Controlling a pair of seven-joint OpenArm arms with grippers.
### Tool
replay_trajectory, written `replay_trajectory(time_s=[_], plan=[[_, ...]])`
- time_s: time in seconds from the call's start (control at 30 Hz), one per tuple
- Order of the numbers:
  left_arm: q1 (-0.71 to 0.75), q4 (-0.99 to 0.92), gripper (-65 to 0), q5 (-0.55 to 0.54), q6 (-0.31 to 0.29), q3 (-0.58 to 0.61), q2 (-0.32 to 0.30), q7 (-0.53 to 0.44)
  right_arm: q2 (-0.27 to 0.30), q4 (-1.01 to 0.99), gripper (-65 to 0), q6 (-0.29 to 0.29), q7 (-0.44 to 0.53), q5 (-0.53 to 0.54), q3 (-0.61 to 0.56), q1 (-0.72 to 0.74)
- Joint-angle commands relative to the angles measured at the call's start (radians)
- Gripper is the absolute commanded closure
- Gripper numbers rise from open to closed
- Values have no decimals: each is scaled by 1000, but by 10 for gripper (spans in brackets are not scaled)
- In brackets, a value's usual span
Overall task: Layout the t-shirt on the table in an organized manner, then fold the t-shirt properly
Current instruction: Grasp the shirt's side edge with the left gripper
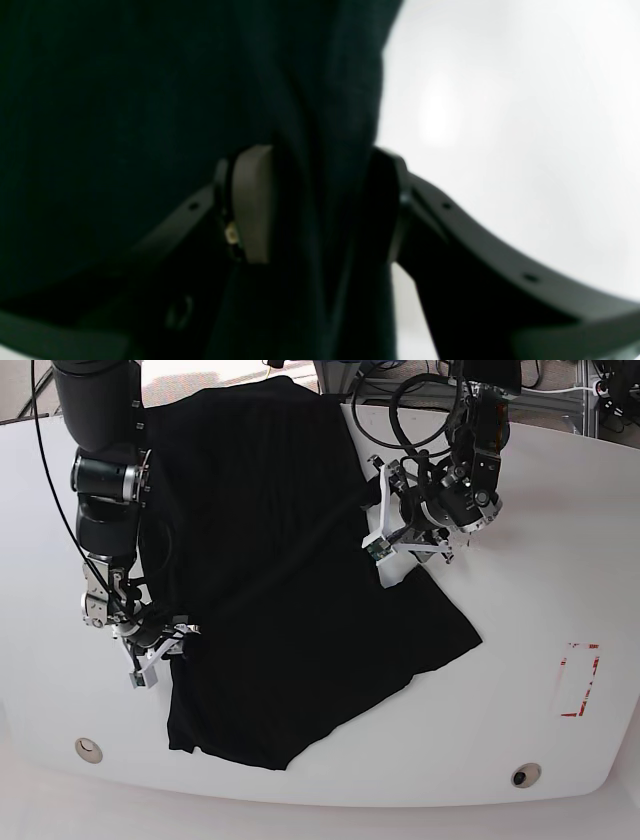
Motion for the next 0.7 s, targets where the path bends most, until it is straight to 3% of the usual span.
replay_trajectory(time_s=[0.0, 0.67], plan=[[-5, 16, -389, -15, -1, 28, 3, -13, 12, 13, -289, 7, -3, 0, 0, 27], [-13, -45, -386, -78, -1, 99, -1, -15, 10, 13, -287, 12, -3, 4, 0, 7]])
